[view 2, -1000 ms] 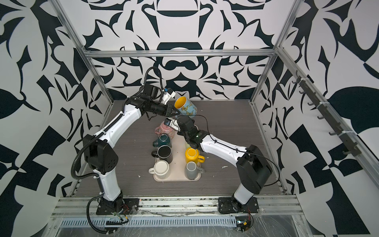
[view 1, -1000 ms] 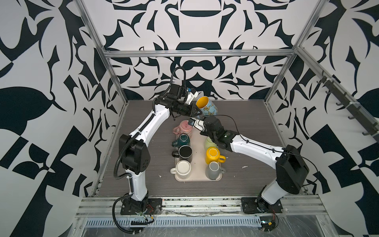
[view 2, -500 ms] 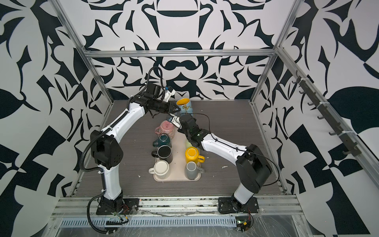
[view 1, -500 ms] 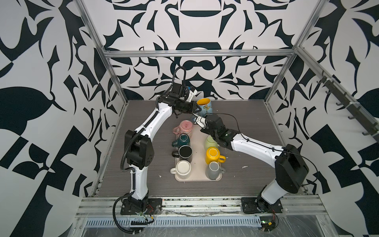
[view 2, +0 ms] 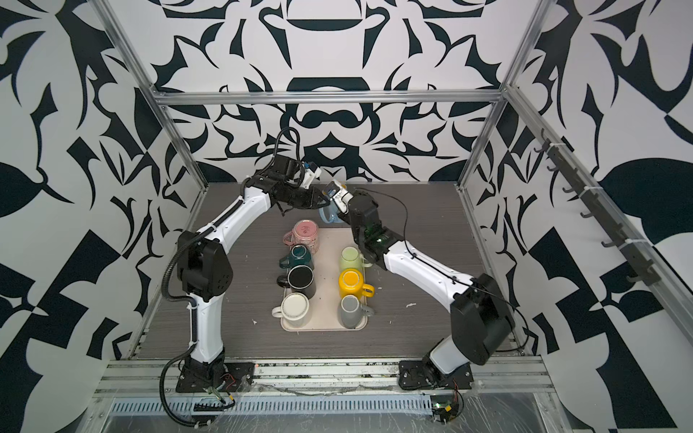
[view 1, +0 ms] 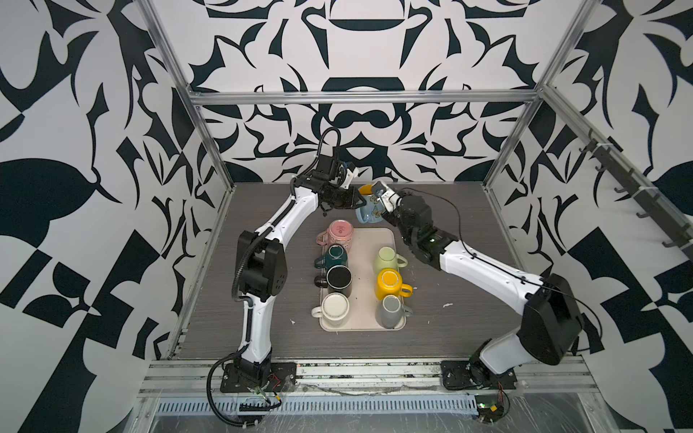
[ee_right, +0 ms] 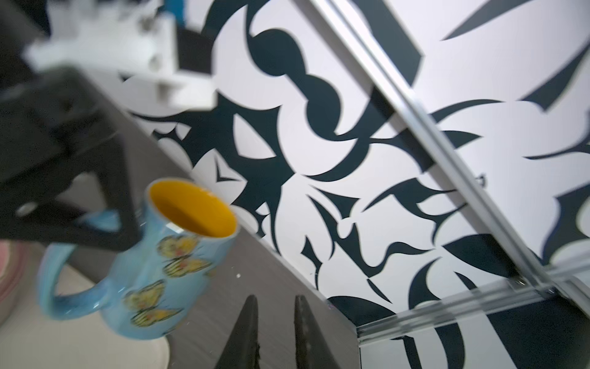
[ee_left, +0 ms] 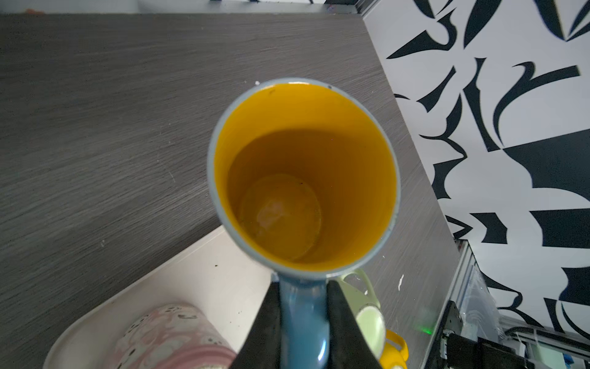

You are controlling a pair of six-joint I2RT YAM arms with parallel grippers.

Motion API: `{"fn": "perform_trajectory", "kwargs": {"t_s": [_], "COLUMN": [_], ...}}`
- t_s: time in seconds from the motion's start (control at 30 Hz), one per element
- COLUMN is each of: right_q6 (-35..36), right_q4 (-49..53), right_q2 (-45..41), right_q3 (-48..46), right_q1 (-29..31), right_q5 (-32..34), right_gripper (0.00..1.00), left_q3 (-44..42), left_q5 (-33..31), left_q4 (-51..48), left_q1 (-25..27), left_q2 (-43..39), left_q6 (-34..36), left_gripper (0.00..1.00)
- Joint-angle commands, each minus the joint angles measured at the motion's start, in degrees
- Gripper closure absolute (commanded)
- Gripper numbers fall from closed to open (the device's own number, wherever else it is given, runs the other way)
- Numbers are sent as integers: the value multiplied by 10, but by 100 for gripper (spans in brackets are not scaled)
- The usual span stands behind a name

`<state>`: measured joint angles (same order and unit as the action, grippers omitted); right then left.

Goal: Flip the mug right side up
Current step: 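Carry the upright light-blue mug with the left gripper beyond the tray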

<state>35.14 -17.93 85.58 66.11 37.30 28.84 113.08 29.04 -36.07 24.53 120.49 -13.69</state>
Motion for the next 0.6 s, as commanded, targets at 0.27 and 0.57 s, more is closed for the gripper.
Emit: {"fn": "perform_trajectory", "kwargs": {"t_s": [0.27,0.57], "right_q6": [-62,-176], "right_q4": [-25,42], "right_q2": [-48,-94], "right_q3": [-3,-28], "right_q1": [5,5], "right_q5": [41,38], "right_gripper": [79,78], "left_q3": [48,-3], "left_q5": [-19,-160], "left_q4": [126,161], "left_q1": [-13,-39], "left_q2": [6,-37], "left_q6": [-29,8], "left_gripper": [100,100]}}
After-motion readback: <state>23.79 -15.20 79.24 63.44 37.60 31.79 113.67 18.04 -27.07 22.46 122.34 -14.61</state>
